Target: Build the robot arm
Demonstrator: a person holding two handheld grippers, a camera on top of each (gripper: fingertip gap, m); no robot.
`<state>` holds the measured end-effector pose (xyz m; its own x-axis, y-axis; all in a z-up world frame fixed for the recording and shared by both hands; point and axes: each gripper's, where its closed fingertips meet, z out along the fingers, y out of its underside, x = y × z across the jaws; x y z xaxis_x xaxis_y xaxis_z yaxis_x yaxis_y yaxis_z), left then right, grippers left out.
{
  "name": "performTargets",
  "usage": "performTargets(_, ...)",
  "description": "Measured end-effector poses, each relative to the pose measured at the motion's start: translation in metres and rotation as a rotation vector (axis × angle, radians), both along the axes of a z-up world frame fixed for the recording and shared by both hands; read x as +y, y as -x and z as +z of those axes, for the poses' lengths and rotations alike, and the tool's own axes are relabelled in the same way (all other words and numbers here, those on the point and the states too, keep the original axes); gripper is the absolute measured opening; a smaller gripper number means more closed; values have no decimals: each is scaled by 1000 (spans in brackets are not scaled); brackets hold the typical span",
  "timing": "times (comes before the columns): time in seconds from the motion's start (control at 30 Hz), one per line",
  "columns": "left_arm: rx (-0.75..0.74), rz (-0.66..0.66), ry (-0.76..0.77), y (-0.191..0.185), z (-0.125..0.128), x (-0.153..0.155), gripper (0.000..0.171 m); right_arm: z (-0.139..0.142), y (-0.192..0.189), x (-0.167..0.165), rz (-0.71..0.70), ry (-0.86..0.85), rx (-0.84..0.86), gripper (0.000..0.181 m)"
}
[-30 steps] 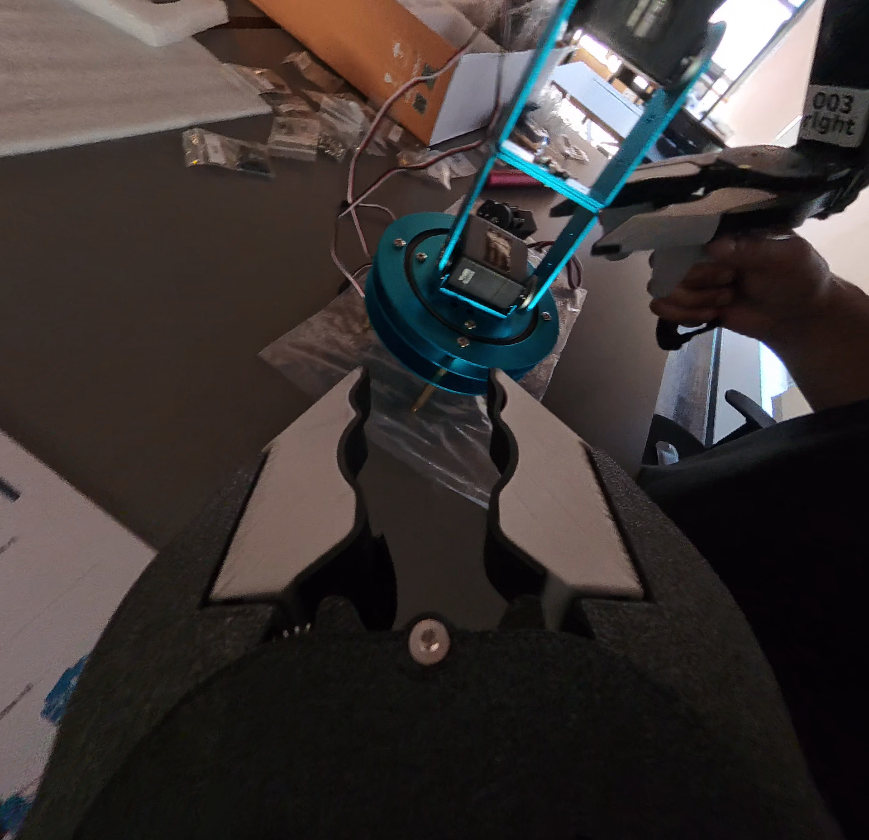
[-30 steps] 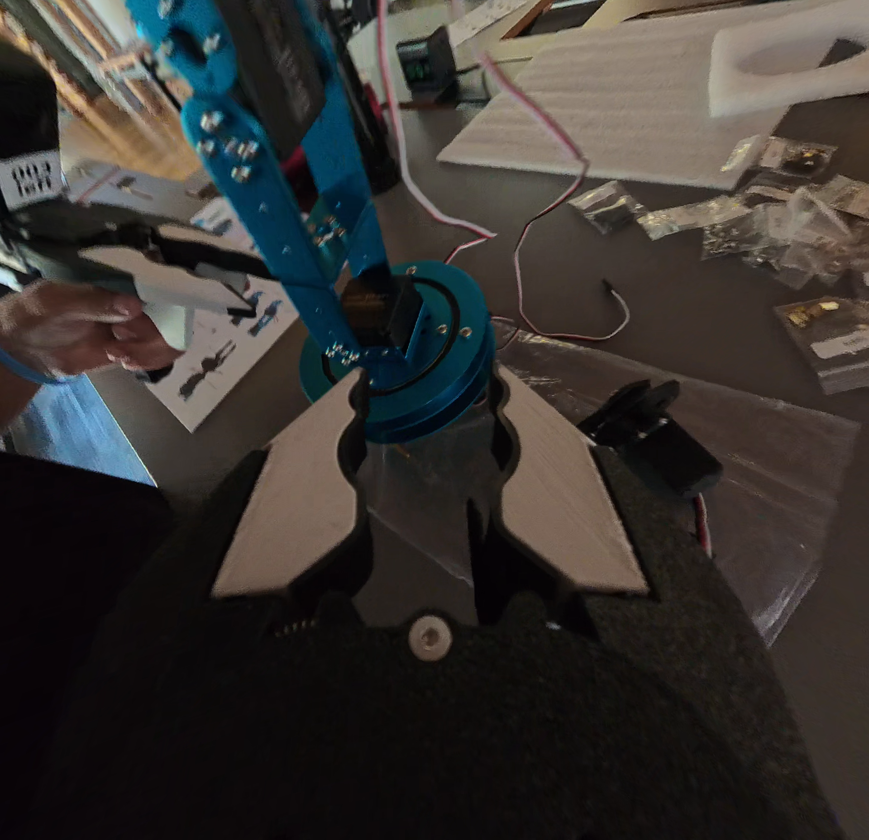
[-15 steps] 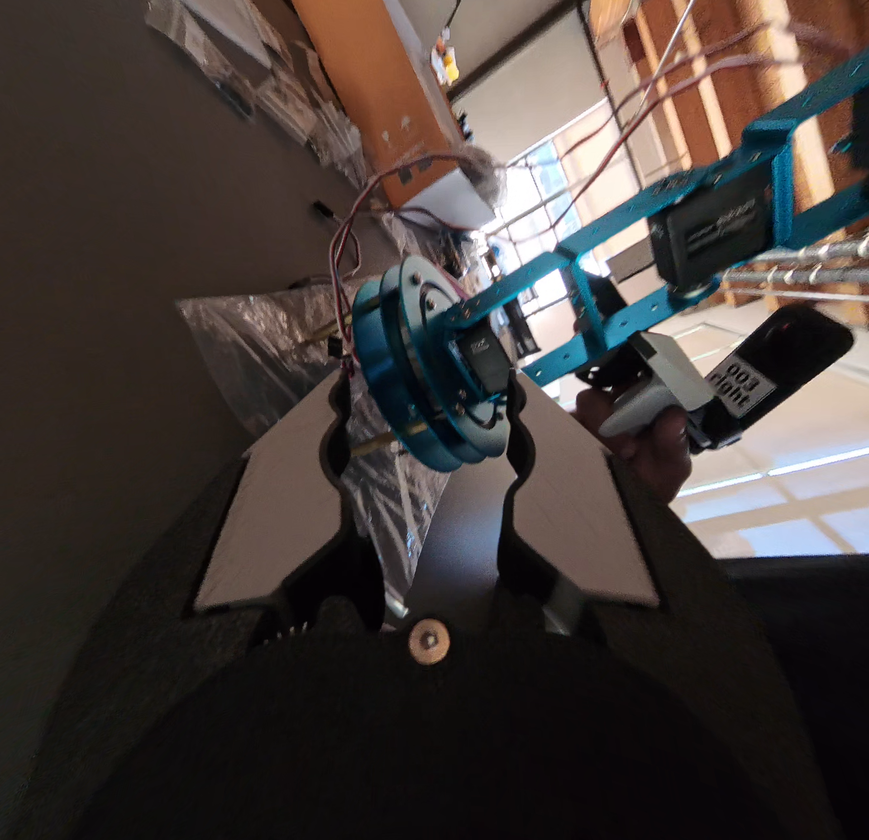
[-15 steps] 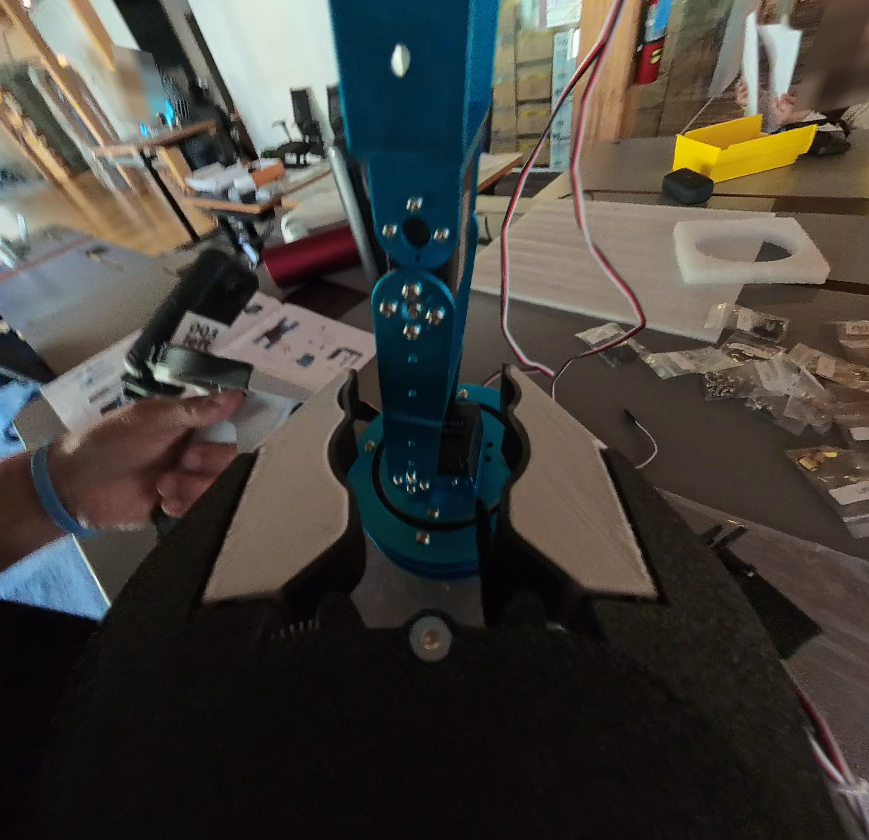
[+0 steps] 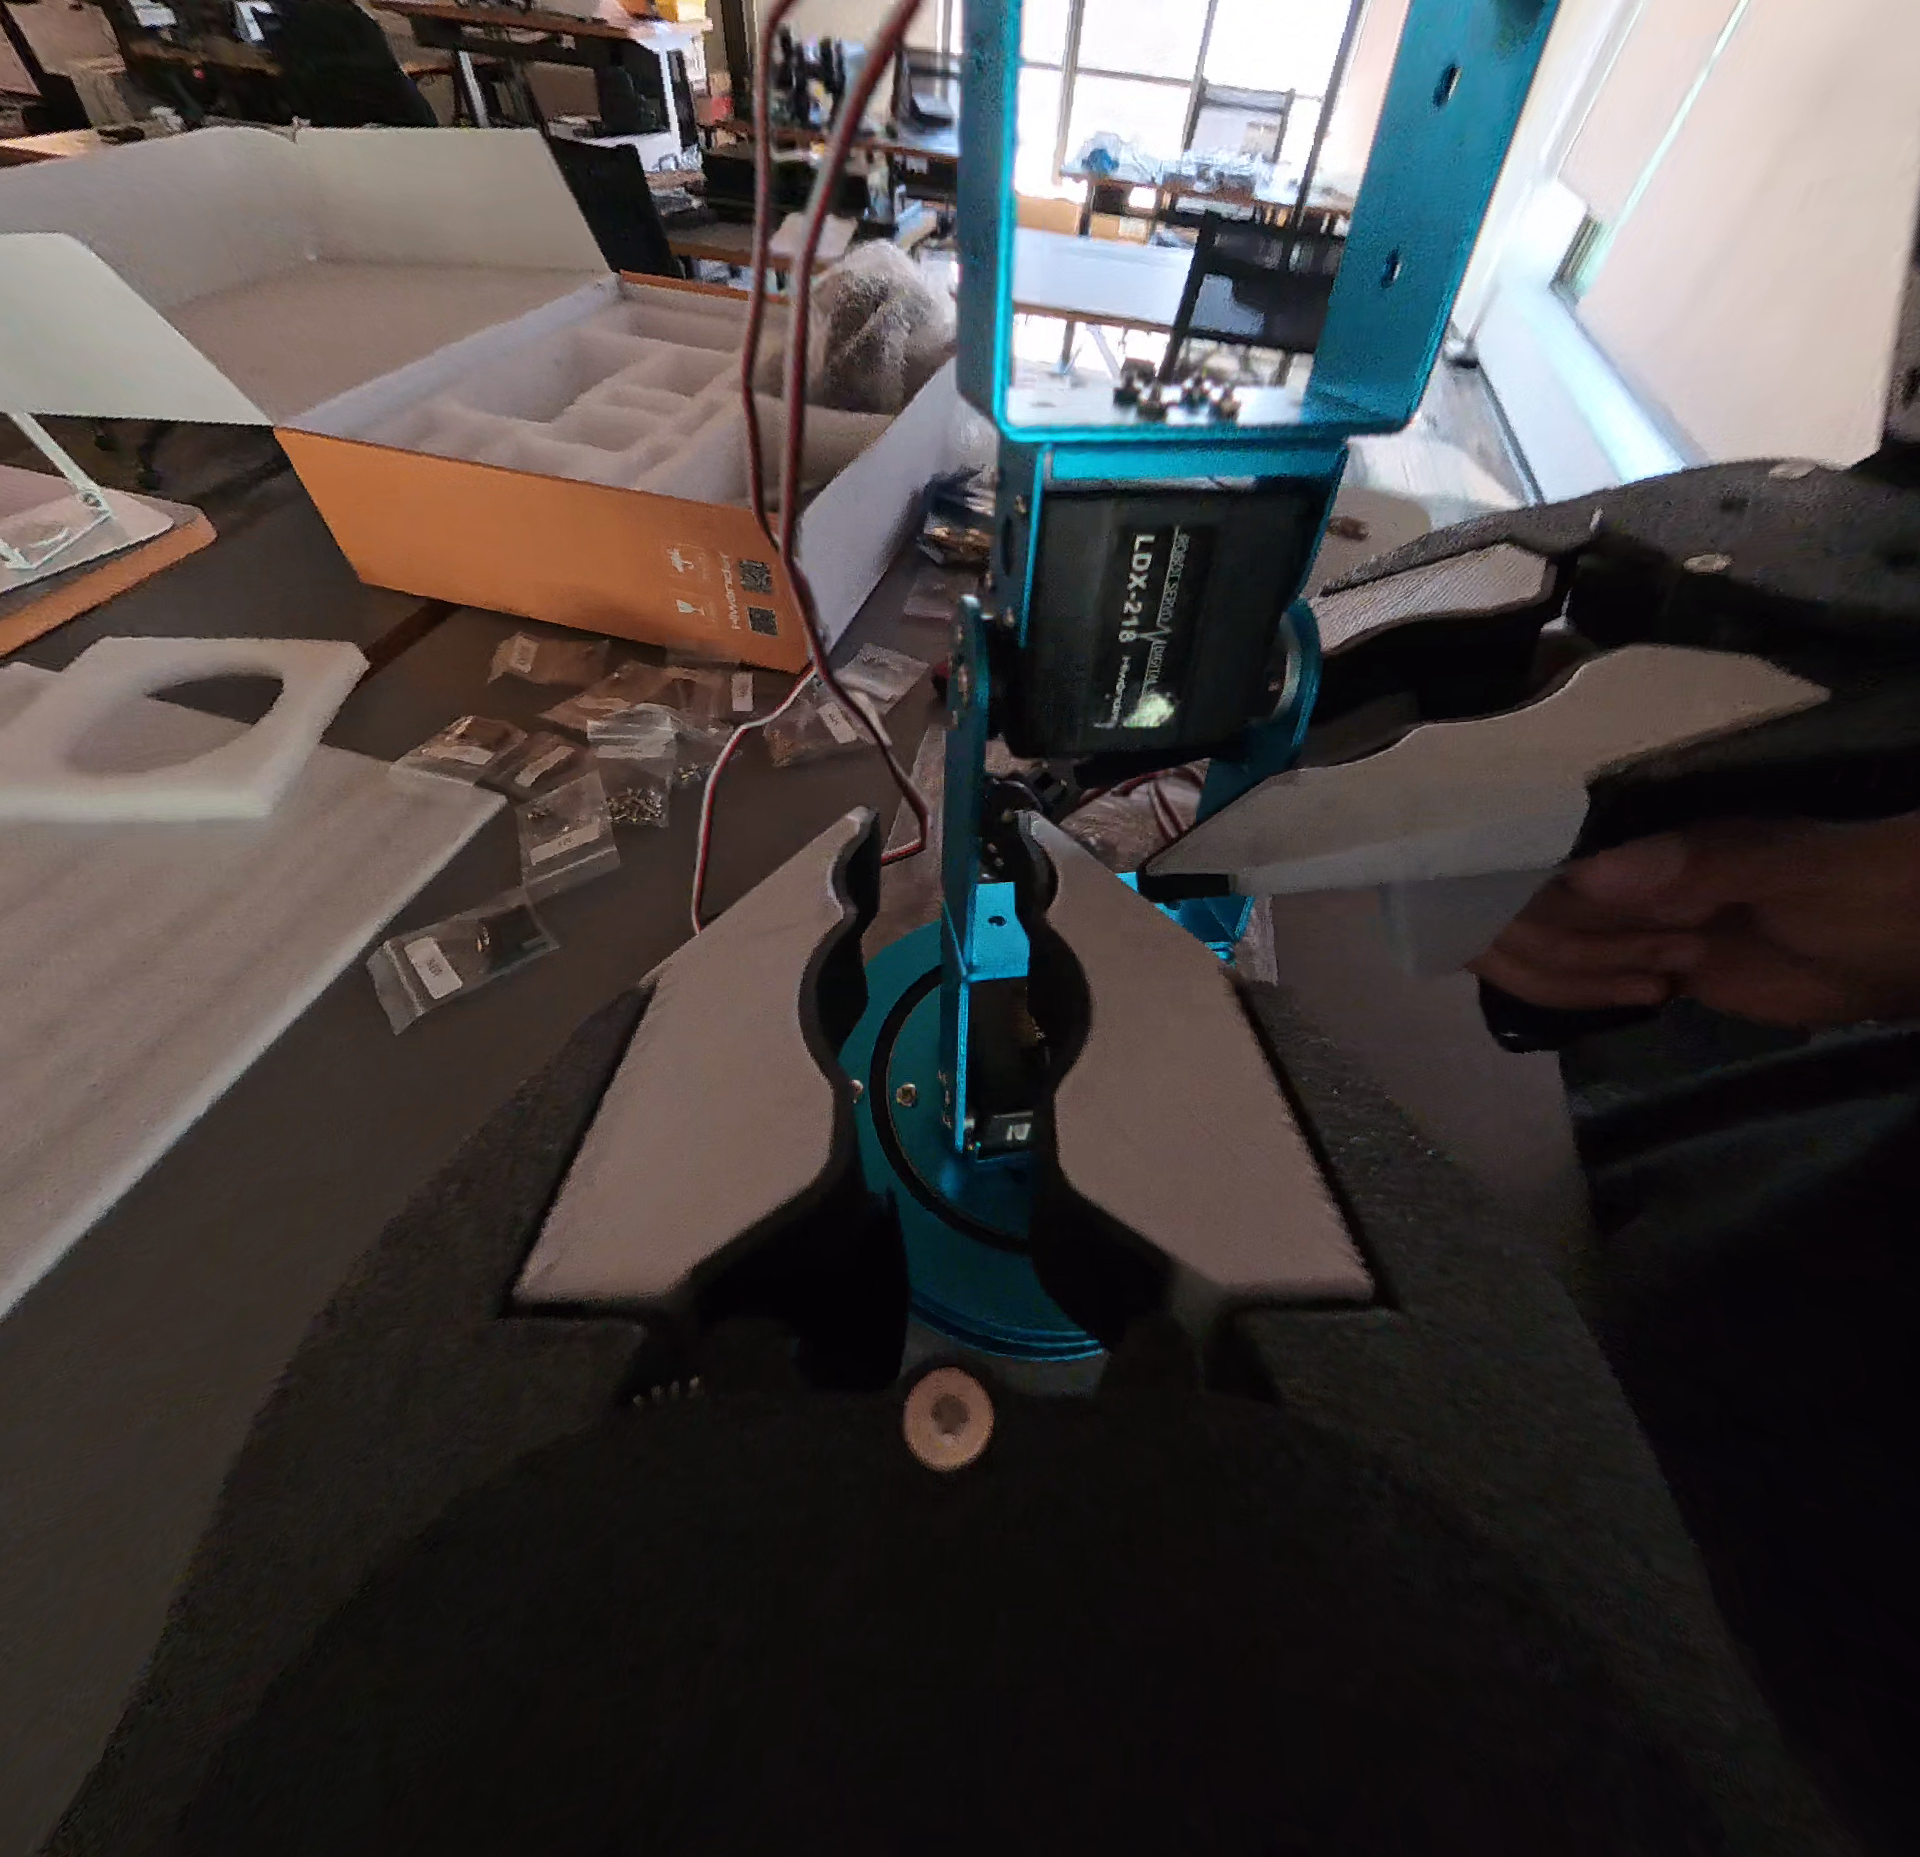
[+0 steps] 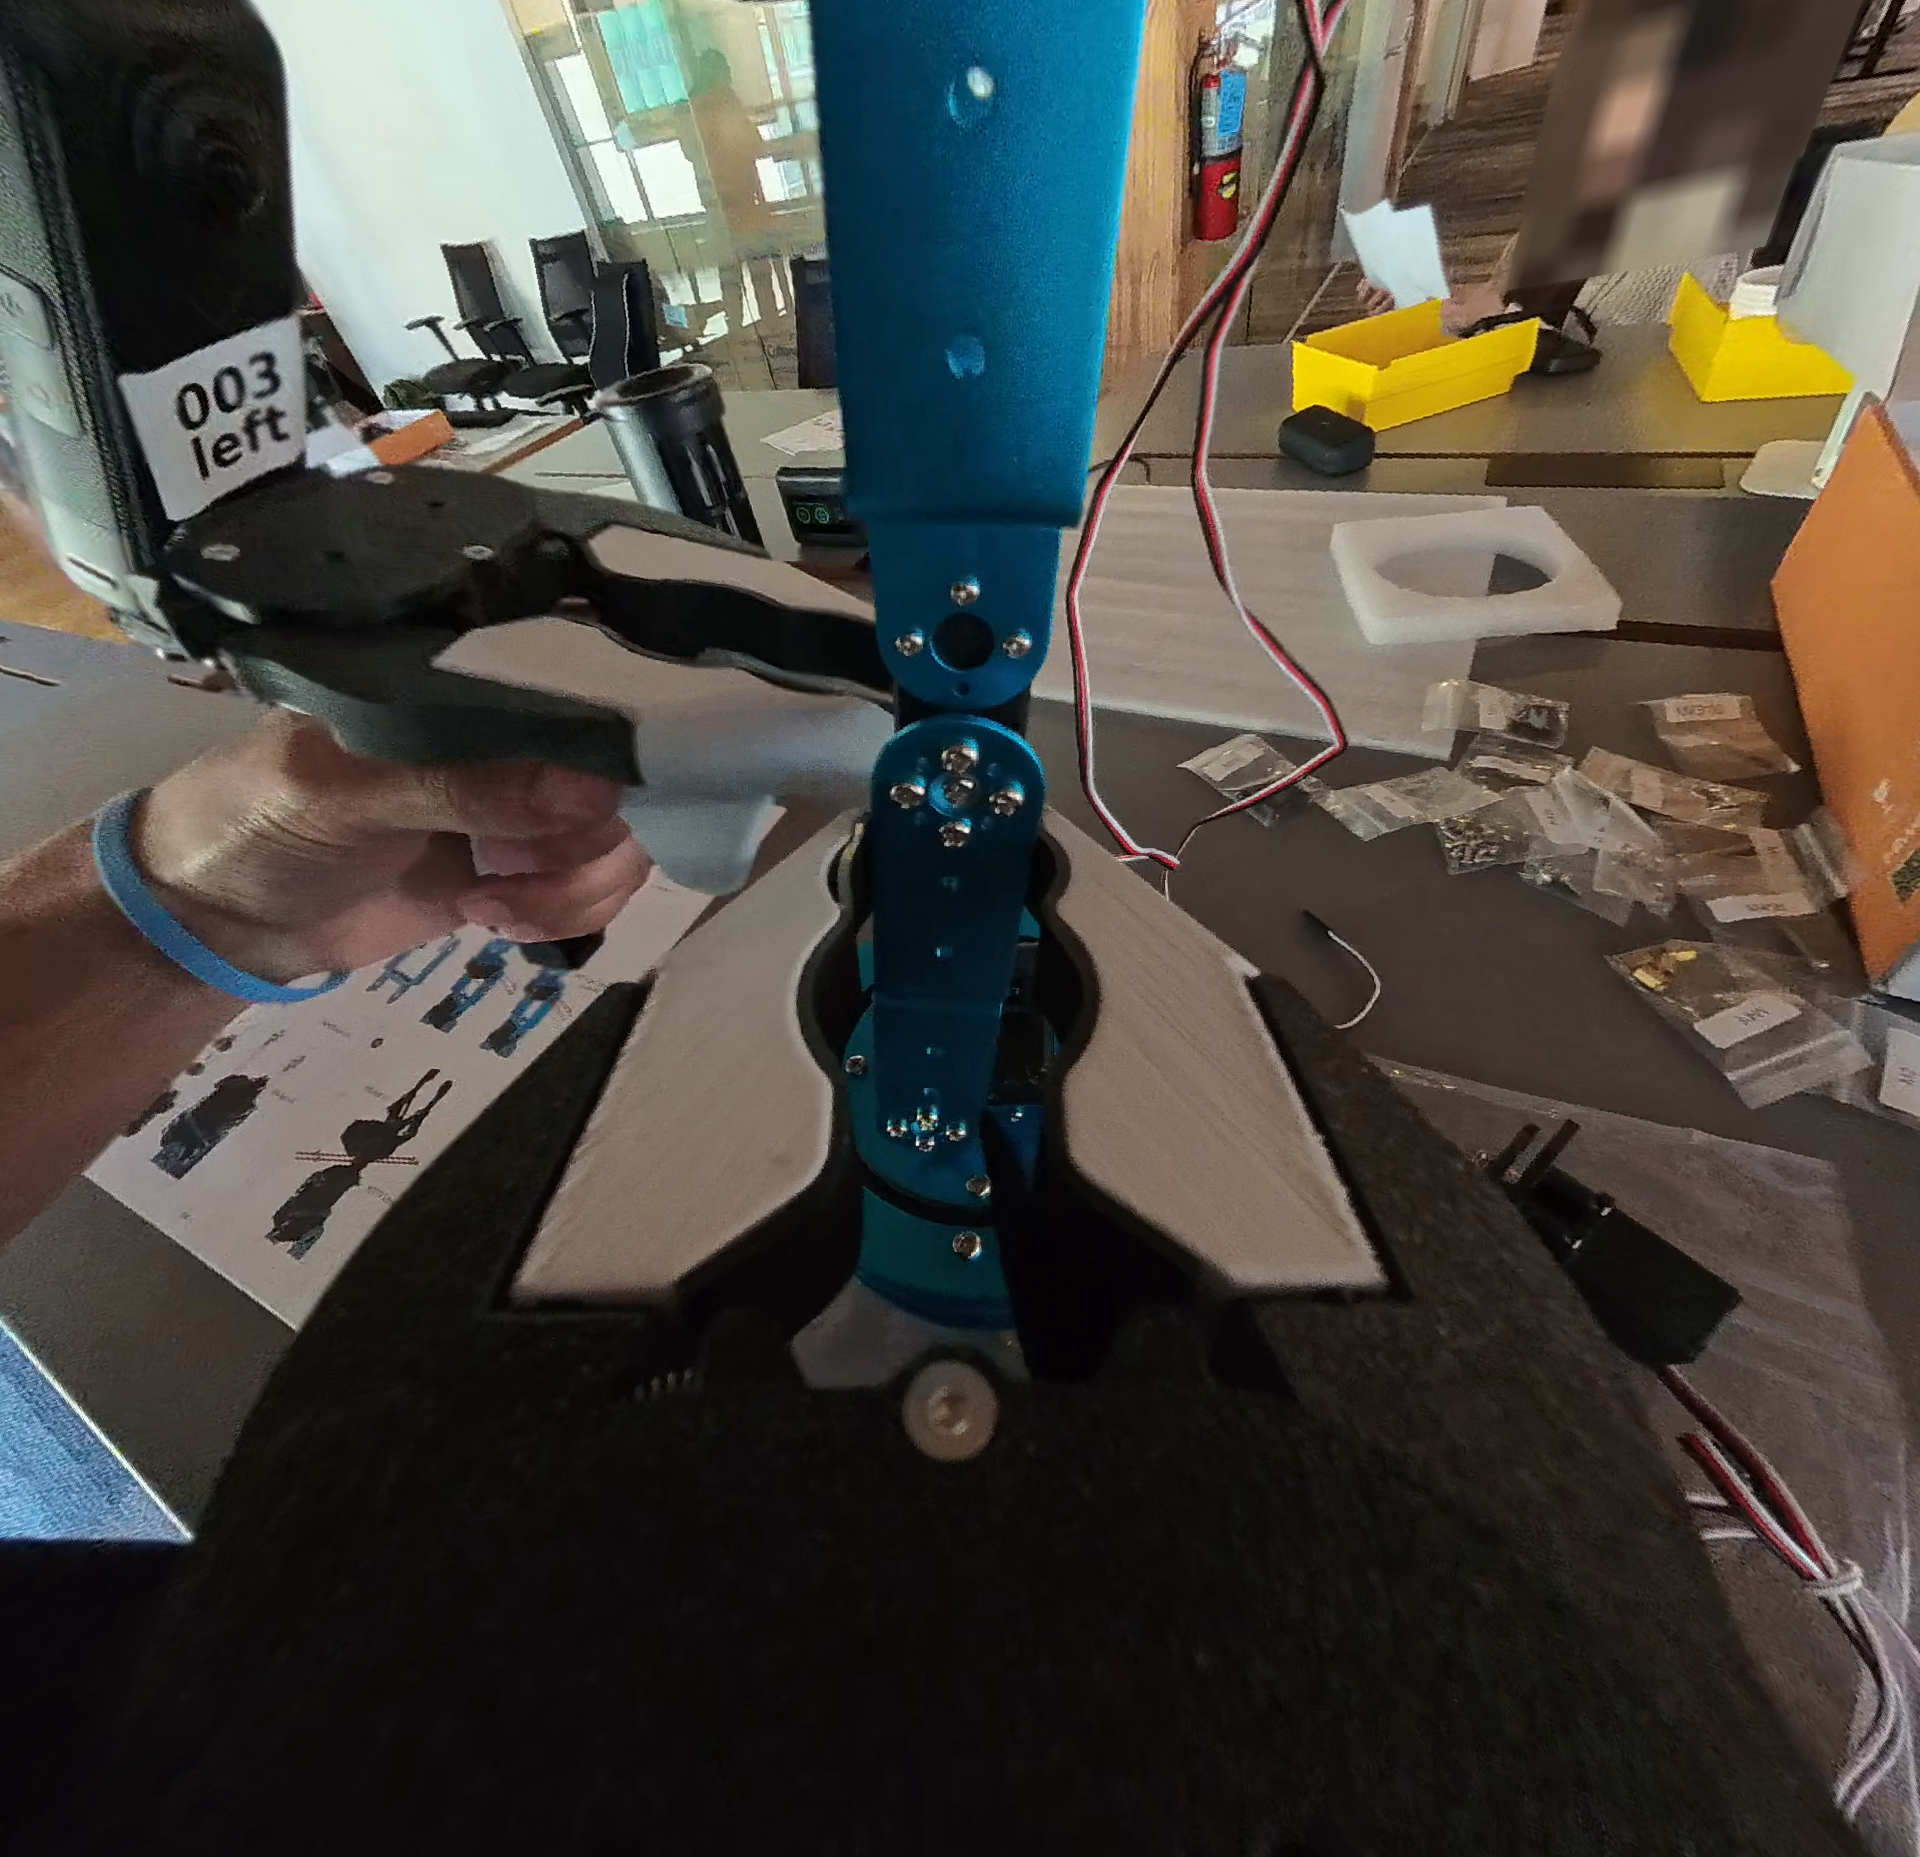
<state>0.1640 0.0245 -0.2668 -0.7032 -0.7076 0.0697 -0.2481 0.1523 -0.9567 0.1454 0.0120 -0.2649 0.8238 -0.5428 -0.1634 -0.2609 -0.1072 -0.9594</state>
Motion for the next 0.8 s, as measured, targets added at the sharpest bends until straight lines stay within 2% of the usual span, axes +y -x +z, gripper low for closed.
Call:
performTargets(0.1,-9,4,-85,-8,-9,-8,1,0,0,0,9,-1,17,26)
performTargets(0.27,14,78,-150,-11,-7,-9,0,4,2,2,-1,26,24,24)
performTargets(0.47,-26,113,-158,-15,38,4,0,52,-1,16,39,6,-54,25)
performTargets(0.63,-46,185,-185,-55,77,45,0,90,-41,55,122,4,-85,24)
performTargets(0.8,17,325,-220,-132,94,122,0,103,-118,128,199,14,-44,25)
